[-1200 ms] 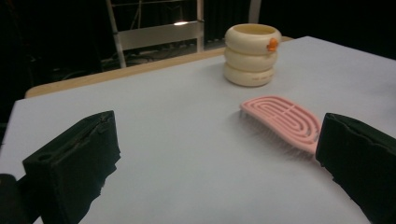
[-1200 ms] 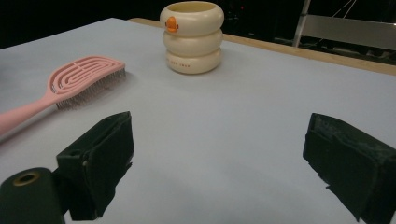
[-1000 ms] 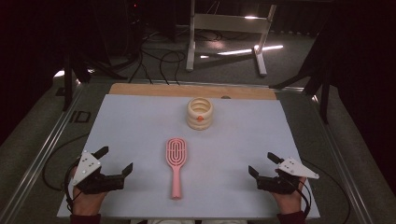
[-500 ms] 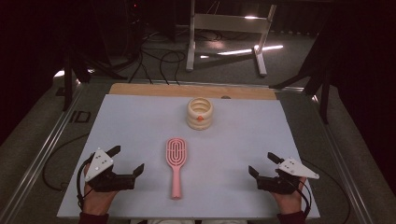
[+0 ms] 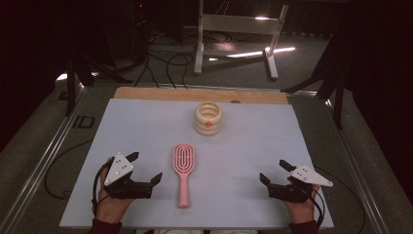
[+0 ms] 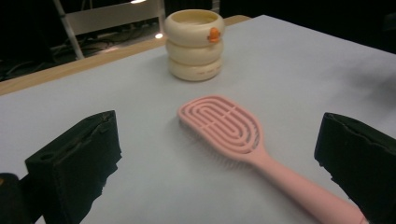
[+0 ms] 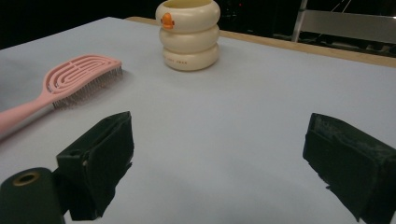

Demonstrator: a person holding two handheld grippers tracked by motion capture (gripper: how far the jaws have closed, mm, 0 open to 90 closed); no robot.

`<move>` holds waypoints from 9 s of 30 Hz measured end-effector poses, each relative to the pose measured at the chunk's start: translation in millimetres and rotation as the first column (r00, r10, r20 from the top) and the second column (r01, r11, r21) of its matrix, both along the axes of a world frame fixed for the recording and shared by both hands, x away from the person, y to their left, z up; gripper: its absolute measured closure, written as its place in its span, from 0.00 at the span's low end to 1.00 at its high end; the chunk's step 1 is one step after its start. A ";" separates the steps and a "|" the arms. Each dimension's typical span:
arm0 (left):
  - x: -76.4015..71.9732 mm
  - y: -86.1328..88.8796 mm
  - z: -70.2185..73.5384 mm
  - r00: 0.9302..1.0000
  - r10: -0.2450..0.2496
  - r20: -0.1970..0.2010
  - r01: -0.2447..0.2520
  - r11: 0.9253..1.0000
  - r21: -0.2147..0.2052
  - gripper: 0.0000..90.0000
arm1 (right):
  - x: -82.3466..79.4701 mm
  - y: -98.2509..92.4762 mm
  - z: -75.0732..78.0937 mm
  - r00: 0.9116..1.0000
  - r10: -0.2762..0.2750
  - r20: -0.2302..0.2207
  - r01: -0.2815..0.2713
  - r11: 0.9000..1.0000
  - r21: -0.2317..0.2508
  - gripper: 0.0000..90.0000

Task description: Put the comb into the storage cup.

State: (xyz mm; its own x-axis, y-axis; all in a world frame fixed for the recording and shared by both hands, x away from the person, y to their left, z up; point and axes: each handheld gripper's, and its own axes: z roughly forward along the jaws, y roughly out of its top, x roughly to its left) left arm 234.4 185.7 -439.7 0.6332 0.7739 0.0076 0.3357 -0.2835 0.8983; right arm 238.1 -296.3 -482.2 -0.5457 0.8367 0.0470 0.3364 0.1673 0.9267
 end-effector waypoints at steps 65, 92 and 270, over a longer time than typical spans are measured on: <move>22.9 -101.2 -52.1 0.937 -0.161 -0.311 0.202 0.974 0.103 1.00 | 3.5 3.8 -5.5 1.000 0.012 -0.018 -0.012 1.000 -0.025 0.09; 27.4 -87.9 -57.7 0.921 -0.088 -0.380 0.165 0.971 0.173 1.00 | 2.8 1.6 -4.7 1.000 0.010 -0.016 -0.010 1.000 -0.018 0.09; 73.2 -101.5 -56.2 0.855 -0.030 -0.517 0.295 0.850 0.437 0.09 | 6.7 9.8 -2.8 0.997 0.070 -0.009 -0.070 0.997 0.022 0.08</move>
State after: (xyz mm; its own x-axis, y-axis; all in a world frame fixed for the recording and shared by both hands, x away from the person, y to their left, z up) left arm 307.6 84.2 -495.9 0.7729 0.6343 0.0166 0.5864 -0.7241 0.3631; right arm 244.7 -286.5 -485.0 -0.6026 0.7950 0.0703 0.3332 0.1705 0.9273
